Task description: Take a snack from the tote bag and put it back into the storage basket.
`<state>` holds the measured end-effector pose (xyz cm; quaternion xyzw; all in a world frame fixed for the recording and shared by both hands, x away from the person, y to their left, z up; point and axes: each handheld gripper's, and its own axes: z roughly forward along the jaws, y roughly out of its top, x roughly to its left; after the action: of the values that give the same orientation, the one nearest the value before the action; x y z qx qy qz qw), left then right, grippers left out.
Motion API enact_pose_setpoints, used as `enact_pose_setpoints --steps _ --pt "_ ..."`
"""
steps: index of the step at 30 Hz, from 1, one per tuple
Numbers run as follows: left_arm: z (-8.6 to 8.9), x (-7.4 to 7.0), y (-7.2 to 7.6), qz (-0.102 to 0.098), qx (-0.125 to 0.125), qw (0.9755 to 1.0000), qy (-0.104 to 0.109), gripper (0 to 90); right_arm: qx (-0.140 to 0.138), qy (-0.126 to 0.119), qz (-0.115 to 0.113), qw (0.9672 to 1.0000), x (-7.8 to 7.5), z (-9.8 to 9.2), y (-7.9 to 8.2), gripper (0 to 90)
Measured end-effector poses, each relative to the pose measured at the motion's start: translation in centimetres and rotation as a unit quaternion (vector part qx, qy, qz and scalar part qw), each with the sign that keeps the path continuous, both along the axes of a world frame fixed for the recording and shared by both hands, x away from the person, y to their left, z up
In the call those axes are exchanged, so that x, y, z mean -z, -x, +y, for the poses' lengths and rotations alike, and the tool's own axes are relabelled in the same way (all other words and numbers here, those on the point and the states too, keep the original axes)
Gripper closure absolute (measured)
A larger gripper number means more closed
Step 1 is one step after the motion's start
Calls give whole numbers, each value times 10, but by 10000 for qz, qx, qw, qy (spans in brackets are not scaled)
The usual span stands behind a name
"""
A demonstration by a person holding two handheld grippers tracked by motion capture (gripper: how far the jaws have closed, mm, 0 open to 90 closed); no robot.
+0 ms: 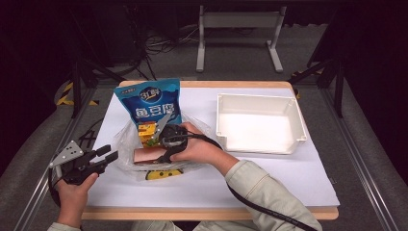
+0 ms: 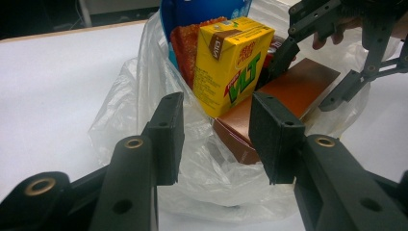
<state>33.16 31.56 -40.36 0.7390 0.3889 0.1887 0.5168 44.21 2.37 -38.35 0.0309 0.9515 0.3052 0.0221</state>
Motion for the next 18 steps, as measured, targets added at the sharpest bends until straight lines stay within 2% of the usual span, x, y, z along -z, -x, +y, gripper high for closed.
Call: enact_pose_setpoints --steps 5,9,18 --pt "1 0 0 -4 5 10000 21 567 -15 122 -137 9998 1 2 0 335" --pt "0 0 -1 1 16 10000 9 567 -17 147 -140 9998 3 3 -1 339" --pt "0 1 -1 2 37 10000 16 564 -76 376 -166 9991 7 9 0 343"
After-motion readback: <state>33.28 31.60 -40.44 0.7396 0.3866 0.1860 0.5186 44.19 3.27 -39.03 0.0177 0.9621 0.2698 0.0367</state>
